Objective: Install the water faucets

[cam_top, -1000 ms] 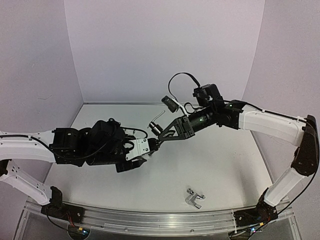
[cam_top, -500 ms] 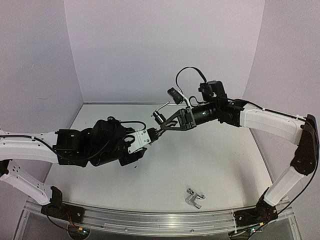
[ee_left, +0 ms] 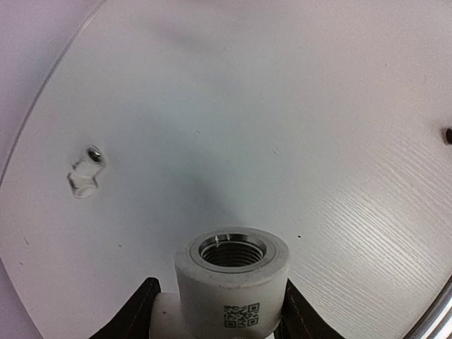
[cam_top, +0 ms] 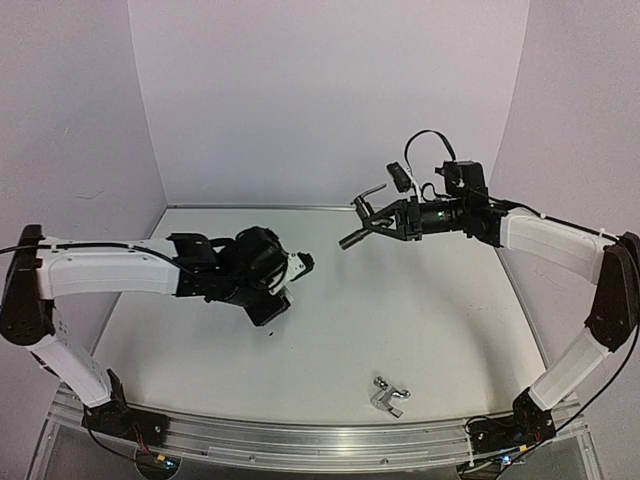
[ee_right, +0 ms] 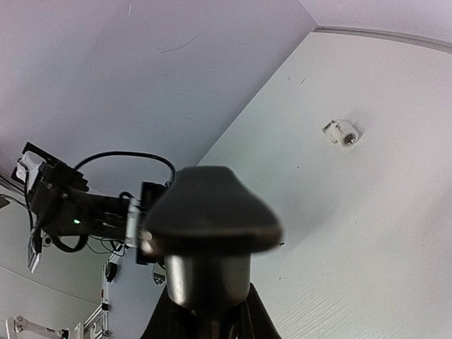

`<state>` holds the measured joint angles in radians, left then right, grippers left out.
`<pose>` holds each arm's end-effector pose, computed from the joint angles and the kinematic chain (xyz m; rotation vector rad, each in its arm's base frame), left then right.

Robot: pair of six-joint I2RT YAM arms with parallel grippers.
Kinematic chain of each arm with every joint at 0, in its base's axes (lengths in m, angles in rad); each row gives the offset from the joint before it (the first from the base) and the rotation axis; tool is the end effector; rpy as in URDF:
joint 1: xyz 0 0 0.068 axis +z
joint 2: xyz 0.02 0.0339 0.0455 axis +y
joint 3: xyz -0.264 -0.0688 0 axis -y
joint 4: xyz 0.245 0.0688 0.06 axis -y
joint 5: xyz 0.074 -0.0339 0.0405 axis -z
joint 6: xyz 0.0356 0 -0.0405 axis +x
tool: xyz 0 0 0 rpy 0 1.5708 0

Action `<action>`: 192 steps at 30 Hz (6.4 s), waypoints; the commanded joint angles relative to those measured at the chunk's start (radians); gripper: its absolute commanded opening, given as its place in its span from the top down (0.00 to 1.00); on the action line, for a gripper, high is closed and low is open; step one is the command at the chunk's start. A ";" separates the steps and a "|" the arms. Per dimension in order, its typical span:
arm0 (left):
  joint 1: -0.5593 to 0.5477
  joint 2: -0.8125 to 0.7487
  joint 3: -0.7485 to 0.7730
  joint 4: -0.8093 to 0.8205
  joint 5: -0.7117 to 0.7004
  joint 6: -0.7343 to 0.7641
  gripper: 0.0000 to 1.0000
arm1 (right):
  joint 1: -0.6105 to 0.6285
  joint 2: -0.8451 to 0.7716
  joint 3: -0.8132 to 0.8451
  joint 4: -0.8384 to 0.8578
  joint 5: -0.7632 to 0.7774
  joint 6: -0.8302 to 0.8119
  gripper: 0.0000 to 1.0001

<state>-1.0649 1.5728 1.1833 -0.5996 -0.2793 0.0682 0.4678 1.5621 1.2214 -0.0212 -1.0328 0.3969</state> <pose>0.1682 -0.2834 0.2496 1.2540 2.1674 -0.0491 0.3030 0.1873 0.3195 -0.8205 1.8921 1.5455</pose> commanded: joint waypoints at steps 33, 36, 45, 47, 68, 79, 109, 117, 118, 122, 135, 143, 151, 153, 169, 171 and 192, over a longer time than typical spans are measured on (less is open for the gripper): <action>0.146 -0.093 -0.013 0.156 0.538 -0.202 0.05 | 0.013 -0.107 0.042 0.095 -0.049 -0.003 1.00; 0.153 -0.256 -0.072 0.317 0.605 -0.278 0.02 | 0.020 -0.098 0.038 0.141 -0.070 0.022 1.00; 0.155 -0.268 -0.074 0.540 0.778 -0.400 0.09 | 0.127 -0.052 0.079 0.246 -0.131 0.106 1.00; 0.155 -0.258 -0.074 0.569 0.794 -0.411 0.11 | 0.145 -0.045 0.092 0.250 -0.136 0.111 1.00; 0.155 -0.221 -0.076 0.707 0.956 -0.414 0.85 | 0.210 -0.027 0.066 0.277 -0.206 0.139 0.94; 0.155 -0.310 -0.100 0.511 1.035 -0.299 1.00 | 0.191 -0.043 0.025 0.272 -0.247 0.146 0.22; 0.155 -0.233 0.001 0.457 1.009 -0.248 1.00 | 0.263 -0.018 -0.021 0.268 -0.251 0.106 0.50; 0.155 -0.226 0.008 0.469 1.008 -0.247 1.00 | 0.279 -0.011 -0.019 0.268 -0.248 0.108 0.55; 0.155 -0.222 0.013 0.465 1.009 -0.246 1.00 | 0.281 -0.009 -0.018 0.268 -0.247 0.108 0.57; 0.155 -0.203 0.028 0.461 1.022 -0.243 1.00 | 0.286 -0.005 -0.011 0.269 -0.245 0.108 0.57; 0.155 -0.194 0.041 0.446 1.058 -0.232 1.00 | 0.290 -0.004 -0.018 0.268 -0.254 0.105 0.64; 0.155 -0.187 0.061 0.403 1.079 -0.226 1.00 | 0.290 -0.009 -0.022 0.259 -0.251 0.078 0.67; 0.155 -0.173 0.094 0.341 1.101 -0.209 1.00 | 0.290 -0.011 -0.026 0.241 -0.248 0.056 0.75; 0.155 -0.171 0.100 0.324 1.100 -0.203 1.00 | 0.290 -0.013 -0.028 0.235 -0.246 0.047 0.77; 0.155 -0.156 0.137 0.267 1.090 -0.194 1.00 | 0.290 -0.014 0.002 0.088 -0.192 -0.094 0.74; 0.155 -0.156 0.135 0.268 1.088 -0.196 1.00 | 0.290 -0.014 0.008 0.069 -0.190 -0.114 0.73; 0.155 -0.151 0.135 0.263 1.056 -0.203 0.89 | 0.289 -0.022 0.026 0.015 -0.155 -0.162 1.00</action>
<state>-0.9104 1.4302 1.2568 -0.3794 0.7750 -0.1314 0.7517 1.5558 1.2064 -0.0063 -1.2212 0.2577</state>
